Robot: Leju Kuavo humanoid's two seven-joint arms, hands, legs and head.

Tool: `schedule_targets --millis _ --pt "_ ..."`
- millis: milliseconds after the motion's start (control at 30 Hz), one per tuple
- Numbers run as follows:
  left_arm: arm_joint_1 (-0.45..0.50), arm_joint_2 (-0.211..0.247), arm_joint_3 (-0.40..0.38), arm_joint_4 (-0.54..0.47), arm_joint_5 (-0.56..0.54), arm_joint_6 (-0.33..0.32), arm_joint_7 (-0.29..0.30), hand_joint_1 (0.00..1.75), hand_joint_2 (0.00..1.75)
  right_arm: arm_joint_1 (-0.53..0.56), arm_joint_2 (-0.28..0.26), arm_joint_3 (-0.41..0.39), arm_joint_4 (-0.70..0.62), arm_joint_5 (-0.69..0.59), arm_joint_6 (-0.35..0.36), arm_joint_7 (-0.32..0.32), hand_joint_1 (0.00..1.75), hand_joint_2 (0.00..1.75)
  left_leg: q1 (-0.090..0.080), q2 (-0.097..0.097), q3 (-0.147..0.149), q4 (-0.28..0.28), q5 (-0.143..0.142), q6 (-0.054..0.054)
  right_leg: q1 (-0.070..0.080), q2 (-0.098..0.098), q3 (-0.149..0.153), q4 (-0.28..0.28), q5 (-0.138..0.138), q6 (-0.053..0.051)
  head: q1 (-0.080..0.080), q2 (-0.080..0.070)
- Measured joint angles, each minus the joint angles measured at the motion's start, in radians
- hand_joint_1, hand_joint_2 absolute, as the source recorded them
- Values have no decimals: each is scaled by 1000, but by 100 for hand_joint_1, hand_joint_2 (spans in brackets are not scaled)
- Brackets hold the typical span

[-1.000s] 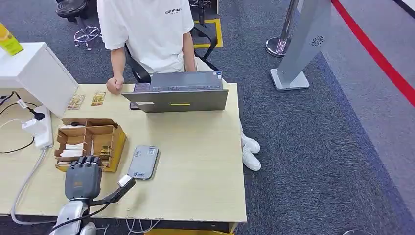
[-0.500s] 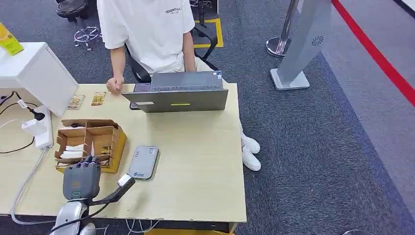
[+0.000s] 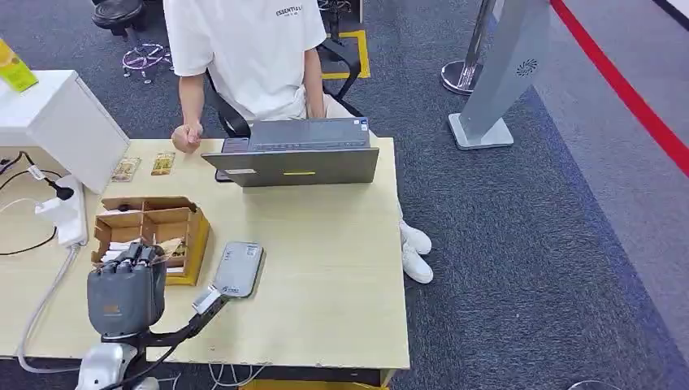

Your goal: Pass the card to the sensor for recognition and then transmit it.

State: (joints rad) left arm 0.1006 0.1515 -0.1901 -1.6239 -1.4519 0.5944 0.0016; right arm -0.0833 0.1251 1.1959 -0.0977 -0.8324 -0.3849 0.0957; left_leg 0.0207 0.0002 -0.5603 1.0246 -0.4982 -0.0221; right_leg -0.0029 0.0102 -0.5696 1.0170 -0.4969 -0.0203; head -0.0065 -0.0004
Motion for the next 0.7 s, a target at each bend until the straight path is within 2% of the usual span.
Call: schedule_targets --millis 67,167,267,367,433,533,567,600,700 --pt "-13 18 -79 -144 1 3 26 175 175 0 0 0 0 -8 -3 -3 0 0 0 -1 0 0 0 1 0 -1 1 0 0 0 -1 0" --pt "-59 50 -148 -263 31 3 48 175 175 0 0 0 0 -13 -3 -5 0 0 0 0 1 0 0 1 0 0 1 0 0 0 -1 0" --pt "-119 73 -176 -314 89 -9 50 175 175 0 0 0 0 -10 -2 -5 0 0 0 -1 2 0 1 0 0 -1 1 0 0 0 -1 0" --pt "-284 72 -182 -292 164 -120 68 175 175 -3 0 12 0 10 3 7 0 0 0 -6 0 1 4 2 0 -6 2 1 1 -1 -1 0" --pt "-432 54 -182 -206 168 -164 67 175 175 -9 0 27 0 24 7 18 0 0 0 -9 1 1 6 1 0 -8 3 1 3 -2 0 0" --pt "-668 20 -182 21 39 -109 113 175 175 -20 -2 59 0 58 17 18 0 0 0 -8 0 2 8 2 0 -7 2 1 7 -2 -1 0" --pt "-748 12 -181 181 -35 -63 147 175 175 -26 -3 76 0 71 23 18 0 0 0 -7 0 2 9 1 0 -6 2 2 8 -2 -1 0" --pt "-817 6 -178 306 -62 -33 166 175 175 -29 -3 87 0 75 27 18 0 0 0 -4 0 2 9 1 0 -4 2 2 9 -2 0 0" --pt "-984 -5 -162 667 -97 54 191 175 175 -32 -2 114 -6 79 42 20 0 0 0 2 1 2 10 0 0 2 0 2 11 -3 -2 0"
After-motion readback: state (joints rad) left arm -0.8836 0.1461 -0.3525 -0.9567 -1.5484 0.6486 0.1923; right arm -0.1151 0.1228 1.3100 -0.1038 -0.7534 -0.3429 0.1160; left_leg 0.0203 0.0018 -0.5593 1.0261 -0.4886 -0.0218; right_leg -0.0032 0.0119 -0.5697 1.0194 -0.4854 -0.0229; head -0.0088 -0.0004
